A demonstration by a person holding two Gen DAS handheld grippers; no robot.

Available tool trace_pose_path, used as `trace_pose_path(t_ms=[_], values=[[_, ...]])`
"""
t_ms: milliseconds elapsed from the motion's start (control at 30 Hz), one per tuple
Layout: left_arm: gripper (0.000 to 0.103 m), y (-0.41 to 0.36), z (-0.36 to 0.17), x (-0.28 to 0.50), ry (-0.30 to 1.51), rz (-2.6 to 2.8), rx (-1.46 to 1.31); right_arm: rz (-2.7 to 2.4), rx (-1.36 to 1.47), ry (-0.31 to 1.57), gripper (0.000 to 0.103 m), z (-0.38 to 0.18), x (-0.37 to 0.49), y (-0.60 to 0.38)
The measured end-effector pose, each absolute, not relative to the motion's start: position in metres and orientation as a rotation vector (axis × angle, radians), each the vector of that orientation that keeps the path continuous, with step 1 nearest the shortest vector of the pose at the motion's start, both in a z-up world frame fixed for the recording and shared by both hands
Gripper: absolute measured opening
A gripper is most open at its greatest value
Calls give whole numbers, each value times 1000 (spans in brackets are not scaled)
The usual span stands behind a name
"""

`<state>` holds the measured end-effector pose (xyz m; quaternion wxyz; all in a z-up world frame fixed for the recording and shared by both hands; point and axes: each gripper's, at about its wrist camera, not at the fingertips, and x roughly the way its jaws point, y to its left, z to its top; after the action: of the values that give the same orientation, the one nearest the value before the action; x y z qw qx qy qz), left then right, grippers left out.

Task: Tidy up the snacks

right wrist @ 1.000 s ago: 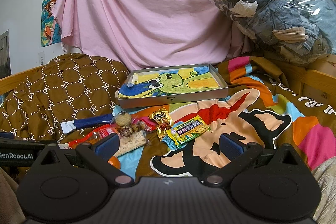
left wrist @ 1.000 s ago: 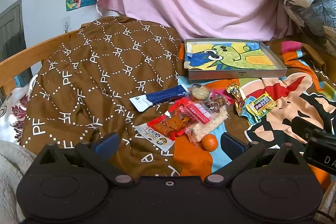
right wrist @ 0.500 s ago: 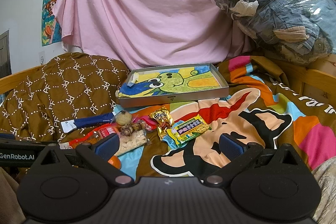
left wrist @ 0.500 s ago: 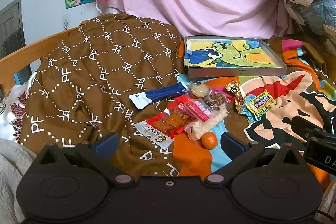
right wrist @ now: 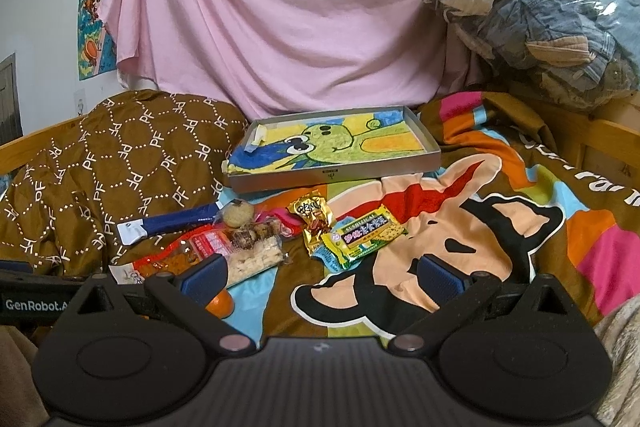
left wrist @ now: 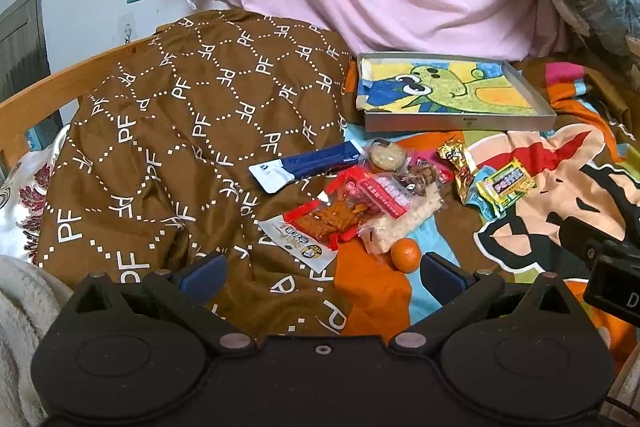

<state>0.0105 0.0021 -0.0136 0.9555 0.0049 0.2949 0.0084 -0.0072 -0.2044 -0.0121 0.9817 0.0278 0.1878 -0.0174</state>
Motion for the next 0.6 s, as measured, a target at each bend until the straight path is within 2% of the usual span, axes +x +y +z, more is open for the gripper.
trace_pose_path(t_ms=[600], values=[[102, 0, -23, 39, 708, 36, 60, -56, 111, 589, 103, -23, 28, -212]])
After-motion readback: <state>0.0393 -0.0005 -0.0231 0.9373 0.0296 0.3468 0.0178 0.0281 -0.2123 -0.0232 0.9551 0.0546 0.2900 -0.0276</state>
